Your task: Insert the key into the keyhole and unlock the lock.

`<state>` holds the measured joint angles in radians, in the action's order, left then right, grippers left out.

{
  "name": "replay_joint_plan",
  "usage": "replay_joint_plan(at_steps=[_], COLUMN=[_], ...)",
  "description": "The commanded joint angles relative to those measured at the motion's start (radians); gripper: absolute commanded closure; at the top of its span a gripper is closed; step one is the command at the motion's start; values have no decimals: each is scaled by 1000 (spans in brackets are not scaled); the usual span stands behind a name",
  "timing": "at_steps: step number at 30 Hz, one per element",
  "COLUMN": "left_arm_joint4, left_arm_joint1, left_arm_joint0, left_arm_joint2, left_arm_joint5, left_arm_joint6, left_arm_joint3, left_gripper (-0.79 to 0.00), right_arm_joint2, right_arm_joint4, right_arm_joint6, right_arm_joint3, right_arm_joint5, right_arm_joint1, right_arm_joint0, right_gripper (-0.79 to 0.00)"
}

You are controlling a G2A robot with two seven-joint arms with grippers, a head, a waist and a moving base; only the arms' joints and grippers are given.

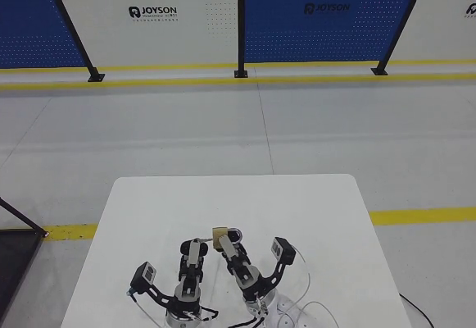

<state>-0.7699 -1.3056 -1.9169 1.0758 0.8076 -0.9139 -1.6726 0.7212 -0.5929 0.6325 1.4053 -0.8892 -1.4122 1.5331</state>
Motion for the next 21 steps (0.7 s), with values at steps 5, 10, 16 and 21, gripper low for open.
replay_joint_plan(at_steps=[5,10,16,21], left_arm_joint4=[1,0,-3,-12], left_arm_joint1=[-3,-5,-8,-10], left_arm_joint0=[0,0,1,1], left_arm_joint2=[3,3,2,2], left_arm_joint5=[-3,-1,-1,-5], left_arm_joint6=[4,7,12,20], left_arm_joint3=[1,3,5,10], left_gripper=[0,0,0,0], right_arm_joint2=[-1,-3,-6,-6], right_arm_joint4=[-3,-3,-5,-7], right_arm_joint6=[-5,-12,-24,-24], right_arm_joint3=[1,1,4,8], right_arm_joint5=[3,8,17,21], right_arm_joint1=[1,2,4,5], right_arm_joint0=[0,-1,-2,-1], right_gripper=[0,0,0,0])
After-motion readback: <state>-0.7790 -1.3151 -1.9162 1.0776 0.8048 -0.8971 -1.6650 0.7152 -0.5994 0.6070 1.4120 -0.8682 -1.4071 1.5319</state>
